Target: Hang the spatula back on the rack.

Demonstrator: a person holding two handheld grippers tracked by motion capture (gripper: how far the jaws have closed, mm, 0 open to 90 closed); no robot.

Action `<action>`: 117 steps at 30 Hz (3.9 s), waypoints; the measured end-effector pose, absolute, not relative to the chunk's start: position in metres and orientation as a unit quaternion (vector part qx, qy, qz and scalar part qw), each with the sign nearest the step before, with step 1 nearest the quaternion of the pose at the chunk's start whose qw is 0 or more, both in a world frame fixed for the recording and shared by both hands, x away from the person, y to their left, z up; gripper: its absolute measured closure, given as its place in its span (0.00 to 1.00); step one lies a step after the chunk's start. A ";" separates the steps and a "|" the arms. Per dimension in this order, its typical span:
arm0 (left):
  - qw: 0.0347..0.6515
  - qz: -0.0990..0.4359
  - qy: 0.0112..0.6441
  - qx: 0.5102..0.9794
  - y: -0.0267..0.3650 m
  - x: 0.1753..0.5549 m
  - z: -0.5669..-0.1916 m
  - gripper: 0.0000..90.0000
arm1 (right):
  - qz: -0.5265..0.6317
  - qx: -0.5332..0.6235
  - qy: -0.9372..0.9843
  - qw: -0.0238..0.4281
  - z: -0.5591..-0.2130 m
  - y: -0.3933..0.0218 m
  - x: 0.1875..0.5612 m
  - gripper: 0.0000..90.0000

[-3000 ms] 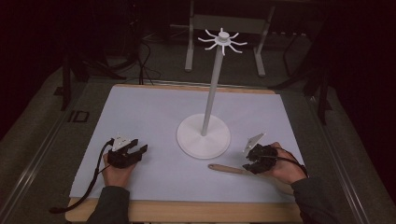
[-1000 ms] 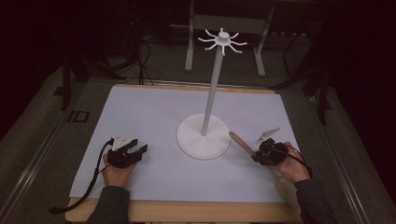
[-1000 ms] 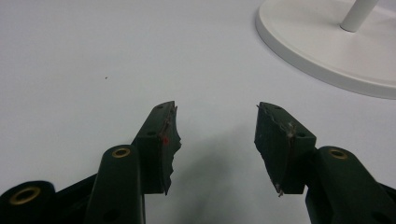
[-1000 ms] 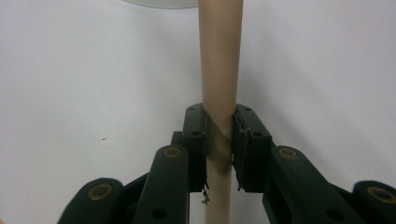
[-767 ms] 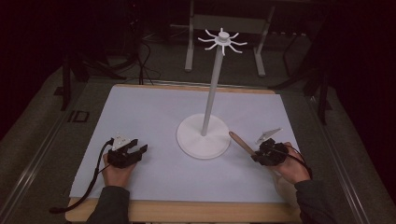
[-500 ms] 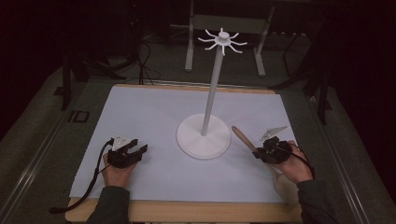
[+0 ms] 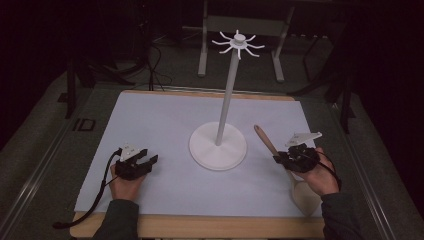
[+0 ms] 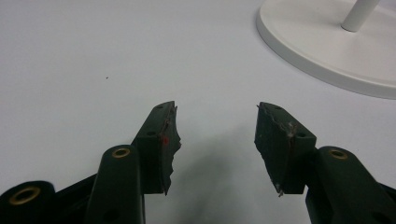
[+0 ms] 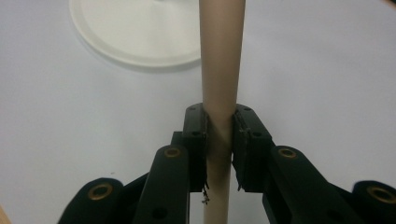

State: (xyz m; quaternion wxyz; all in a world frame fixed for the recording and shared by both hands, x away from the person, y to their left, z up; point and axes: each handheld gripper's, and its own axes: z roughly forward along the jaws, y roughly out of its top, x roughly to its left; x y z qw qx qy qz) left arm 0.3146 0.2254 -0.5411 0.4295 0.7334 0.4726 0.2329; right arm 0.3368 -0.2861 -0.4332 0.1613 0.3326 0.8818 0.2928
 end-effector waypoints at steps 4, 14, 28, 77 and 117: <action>0.430 0.233 0.473 0.733 0.225 0.315 -0.541 0.54 | 0.309 0.333 0.874 0.172 -0.427 -0.289 0.335 0.85; 0.430 0.232 0.474 0.733 0.225 0.315 -0.541 0.54 | 0.344 0.329 0.859 0.187 -0.414 -0.292 0.333 0.85; 0.429 0.232 0.474 0.733 0.225 0.315 -0.541 0.54 | 0.384 0.323 0.841 0.201 -0.399 -0.290 0.331 0.85; 0.430 0.231 0.475 0.732 0.225 0.315 -0.541 0.54 | 0.482 0.288 0.795 0.231 -0.348 -0.245 0.339 0.85; 0.431 0.230 0.475 0.732 0.226 0.315 -0.541 0.54 | 0.512 0.296 0.770 0.237 -0.323 -0.233 0.346 0.85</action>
